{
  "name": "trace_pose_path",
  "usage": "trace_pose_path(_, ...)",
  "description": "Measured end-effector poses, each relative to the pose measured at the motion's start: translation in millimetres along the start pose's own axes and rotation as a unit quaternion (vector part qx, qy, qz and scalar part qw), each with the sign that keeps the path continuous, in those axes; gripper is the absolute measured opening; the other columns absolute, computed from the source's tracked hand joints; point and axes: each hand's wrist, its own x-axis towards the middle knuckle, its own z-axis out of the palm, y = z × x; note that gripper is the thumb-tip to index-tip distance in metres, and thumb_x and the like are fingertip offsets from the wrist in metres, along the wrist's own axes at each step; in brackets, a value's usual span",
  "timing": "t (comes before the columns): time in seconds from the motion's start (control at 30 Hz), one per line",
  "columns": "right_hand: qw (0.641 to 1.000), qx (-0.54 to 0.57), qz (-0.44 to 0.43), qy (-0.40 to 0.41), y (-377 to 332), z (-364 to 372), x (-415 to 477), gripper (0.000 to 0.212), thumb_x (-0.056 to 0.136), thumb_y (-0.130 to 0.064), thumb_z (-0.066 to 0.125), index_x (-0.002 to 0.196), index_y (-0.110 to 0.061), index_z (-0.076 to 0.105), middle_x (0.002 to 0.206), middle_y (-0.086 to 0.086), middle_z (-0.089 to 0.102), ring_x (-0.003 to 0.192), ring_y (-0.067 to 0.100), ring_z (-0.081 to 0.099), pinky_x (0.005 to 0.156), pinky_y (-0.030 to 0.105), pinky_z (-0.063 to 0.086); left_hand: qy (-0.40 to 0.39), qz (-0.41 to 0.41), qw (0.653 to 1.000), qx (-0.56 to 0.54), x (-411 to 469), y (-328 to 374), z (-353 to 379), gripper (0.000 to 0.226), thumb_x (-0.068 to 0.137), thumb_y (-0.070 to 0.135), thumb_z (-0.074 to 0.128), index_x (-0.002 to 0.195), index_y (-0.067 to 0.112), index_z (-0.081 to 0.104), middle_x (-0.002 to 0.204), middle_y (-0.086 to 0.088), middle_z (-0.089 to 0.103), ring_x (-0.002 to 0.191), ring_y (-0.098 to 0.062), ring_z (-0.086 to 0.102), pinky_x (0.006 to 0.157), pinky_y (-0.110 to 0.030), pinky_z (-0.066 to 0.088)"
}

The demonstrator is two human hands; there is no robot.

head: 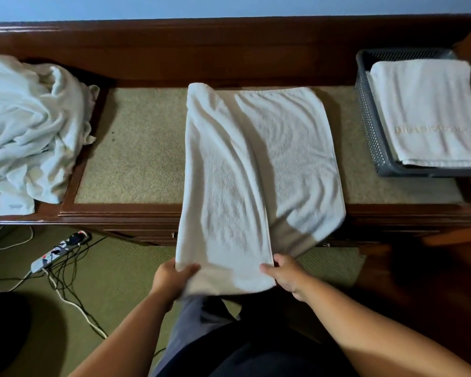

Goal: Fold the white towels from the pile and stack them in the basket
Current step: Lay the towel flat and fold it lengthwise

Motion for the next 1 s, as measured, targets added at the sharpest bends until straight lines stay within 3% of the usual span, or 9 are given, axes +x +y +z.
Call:
trace_pose_path(0.07, 0.999, -0.048, -0.009, 0.024, -1, 3, -1, 0.029, 0.092, -0.019, 0.067, 0.120, -0.012, 0.062, 0.099, 0.002, 0.072, 0.075, 0.012, 0.067, 0.069, 0.028, 0.057, 0.001, 0.002, 1.000, 0.030, 1, 2, 4, 0.026, 0.079, 0.031, 0.083, 0.086, 0.015, 0.064, 0.077, -0.003, 0.067, 0.077, -0.026, 0.065, 0.061, -0.032, 0.046)
trace_pose_path(0.1, 0.996, -0.071, -0.016, 0.047, -2, 5, 0, 0.024, 0.092, -0.011, 0.062, 0.116, -0.012, 0.061, 0.089, 0.004, 0.070, 0.066, 0.014, 0.065, 0.064, 0.031, 0.056, -0.002, 0.005, 0.998, 0.059, 3, 1, 7, 0.024, 0.081, 0.030, 0.081, 0.086, 0.015, 0.064, 0.078, -0.003, 0.066, 0.079, -0.029, 0.066, 0.063, -0.033, 0.045)
trace_pose_path(0.2, 0.984, -0.151, -0.020, 0.093, -8, 7, -1, 0.042, 0.087, -0.015, 0.068, 0.127, -0.018, 0.053, 0.102, 0.000, 0.059, 0.087, 0.017, 0.062, 0.075, 0.028, 0.050, -0.022, -0.003, 0.989, 0.147, 6, -6, 11, 0.019, 0.083, 0.020, 0.072, 0.098, 0.012, 0.064, 0.091, -0.008, 0.069, 0.086, -0.031, 0.065, 0.072, -0.036, 0.052)
trace_pose_path(0.27, 0.980, -0.175, -0.030, 0.089, -13, 4, -1, 0.052, 0.090, -0.023, 0.070, 0.136, -0.022, 0.045, 0.120, -0.001, 0.049, 0.099, 0.015, 0.055, 0.081, 0.025, 0.042, -0.028, -0.023, 0.980, 0.195, 6, -11, 10, 0.033, 0.084, 0.017, 0.070, 0.114, 0.010, 0.059, 0.116, -0.014, 0.064, 0.096, -0.029, 0.060, 0.080, -0.033, 0.049)
trace_pose_path(0.37, 0.964, -0.221, -0.085, 0.119, -27, -2, 2, 0.055, 0.093, -0.028, 0.065, 0.141, -0.026, 0.039, 0.139, 0.001, 0.036, 0.110, 0.017, 0.056, 0.087, 0.029, 0.048, -0.007, 0.000, 0.975, 0.224, 6, -7, 7, 0.055, 0.087, 0.024, 0.071, 0.136, 0.012, 0.050, 0.138, -0.015, 0.047, 0.119, -0.033, 0.055, 0.097, -0.040, 0.047)
trace_pose_path(0.53, 0.939, -0.226, -0.175, 0.190, -64, -10, 17, 0.056, 0.092, -0.017, 0.064, 0.143, -0.016, 0.041, 0.137, 0.008, 0.036, 0.122, 0.025, 0.049, 0.104, 0.031, 0.041, 0.027, 0.197, 0.935, 0.295, 4, 28, 10, 0.056, 0.089, 0.030, 0.066, 0.142, 0.020, 0.047, 0.139, -0.005, 0.044, 0.127, -0.030, 0.045, 0.104, -0.044, 0.043)
trace_pose_path(0.63, 0.941, -0.197, -0.163, 0.222, -88, -12, 29, 0.061, 0.091, -0.016, 0.064, 0.146, -0.016, 0.037, 0.141, 0.009, 0.034, 0.127, 0.026, 0.045, 0.106, 0.032, 0.038, 0.026, 0.273, 0.911, 0.309, 15, 50, 16, 0.056, 0.089, 0.029, 0.064, 0.142, 0.021, 0.047, 0.145, -0.003, 0.041, 0.132, -0.030, 0.041, 0.109, -0.045, 0.038)
trace_pose_path(0.87, 0.959, -0.178, -0.108, 0.194, -127, -25, 61, 0.076, 0.092, -0.029, 0.064, 0.155, -0.017, 0.024, 0.150, 0.010, 0.036, 0.137, 0.029, 0.040, 0.113, 0.039, 0.036, -0.001, 0.322, 0.891, 0.320, 61, 86, 31, 0.055, 0.097, 0.035, 0.055, 0.149, 0.027, 0.039, 0.164, 0.002, 0.020, 0.149, -0.026, 0.021, 0.119, -0.045, 0.025)
trace_pose_path(1.0, 0.968, -0.159, -0.095, 0.170, -154, -37, 90, 0.082, 0.089, -0.033, 0.067, 0.157, -0.016, 0.023, 0.132, 0.007, 0.055, 0.123, 0.025, 0.053, 0.098, 0.029, 0.041, 0.015, 0.368, 0.864, 0.344, 95, 105, 28, 0.059, 0.095, 0.044, 0.042, 0.150, 0.024, 0.042, 0.164, -0.004, 0.026, 0.149, -0.030, 0.025, 0.120, -0.048, 0.022)
